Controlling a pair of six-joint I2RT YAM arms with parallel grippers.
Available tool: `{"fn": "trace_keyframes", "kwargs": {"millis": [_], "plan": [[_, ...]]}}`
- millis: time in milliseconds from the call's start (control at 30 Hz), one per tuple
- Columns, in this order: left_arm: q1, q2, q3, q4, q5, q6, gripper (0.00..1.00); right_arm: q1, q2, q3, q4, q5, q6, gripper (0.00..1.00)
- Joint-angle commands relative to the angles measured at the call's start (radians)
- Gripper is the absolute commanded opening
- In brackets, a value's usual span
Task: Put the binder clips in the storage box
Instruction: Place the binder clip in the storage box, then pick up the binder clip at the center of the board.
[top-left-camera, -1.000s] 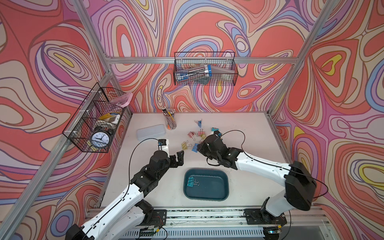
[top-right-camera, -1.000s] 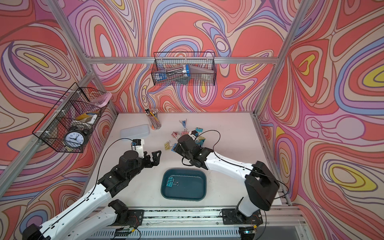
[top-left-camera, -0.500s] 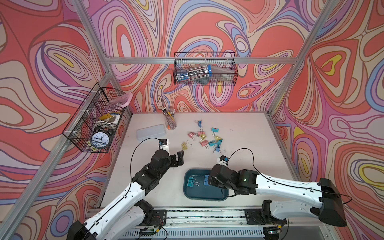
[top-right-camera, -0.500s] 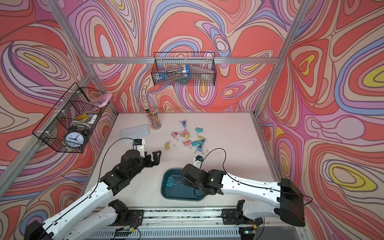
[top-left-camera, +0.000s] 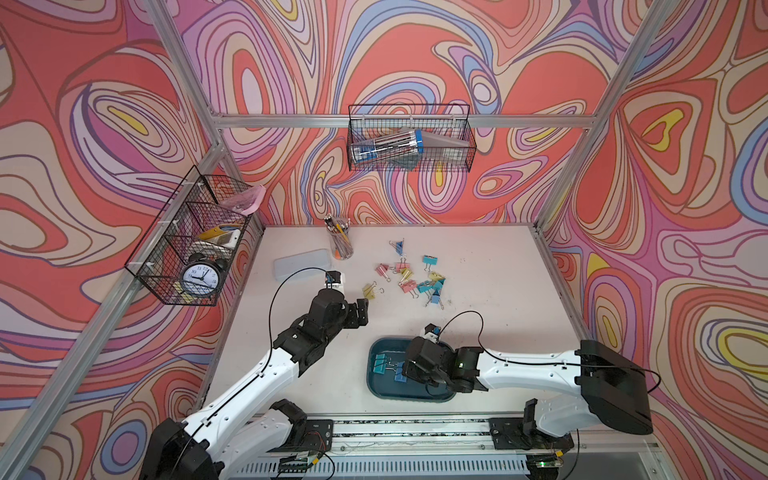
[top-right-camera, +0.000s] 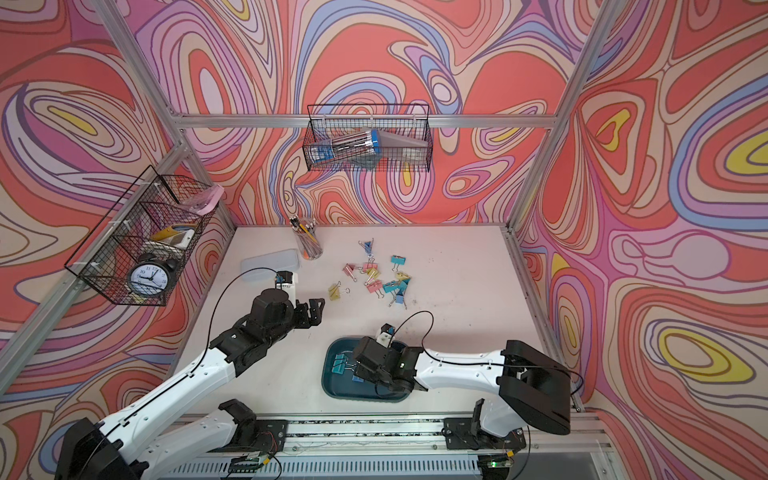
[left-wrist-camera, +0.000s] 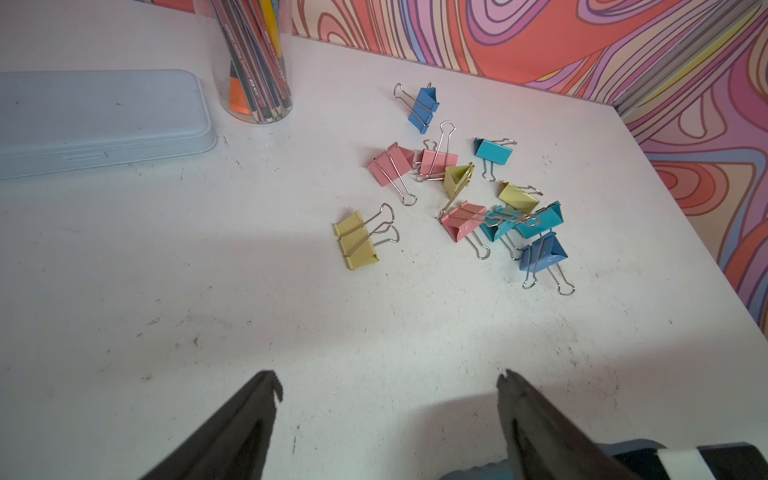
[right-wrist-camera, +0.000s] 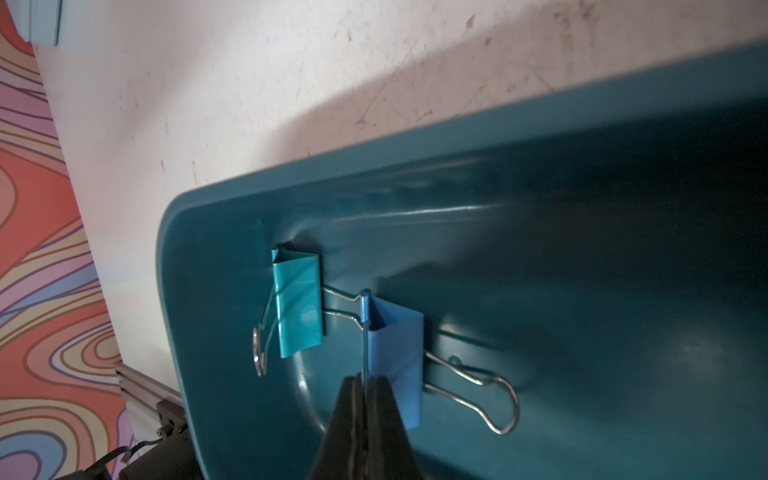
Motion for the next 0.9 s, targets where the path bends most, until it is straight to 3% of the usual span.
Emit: {"fn": "trace_keyframes", "kwargs": {"millis": [0, 200, 367, 467, 633, 867], "plan": [[0.01, 0.087, 0.101, -0.07, 0.055, 0.021, 0.64, 0.004, -0.015, -0.017, 0.026, -0.006, 0.008, 0.22], [0.009, 0.358, 0.351, -0.242, 0.043, 0.027, 0.43, 0.0, -0.212, 0.006, -0.184, 0.143, -0.033, 0.6], [0.005, 0.623, 0.592, -0.403, 0.002, 0.057, 0.41, -0.018, -0.347, 0.09, -0.407, 0.31, -0.114, 0.79], [-0.01, 0.774, 0.752, -0.505, -0.048, 0.082, 0.39, -0.029, -0.353, 0.142, -0.492, 0.35, -0.156, 0.84], [-0.049, 0.96, 0.949, -0.637, -0.217, 0.091, 0.35, -0.034, -0.347, 0.161, -0.508, 0.359, -0.172, 0.85], [-0.049, 1.086, 1.04, -0.674, -0.277, 0.093, 0.32, -0.035, -0.376, 0.115, -0.458, 0.339, -0.167, 0.85]]}}
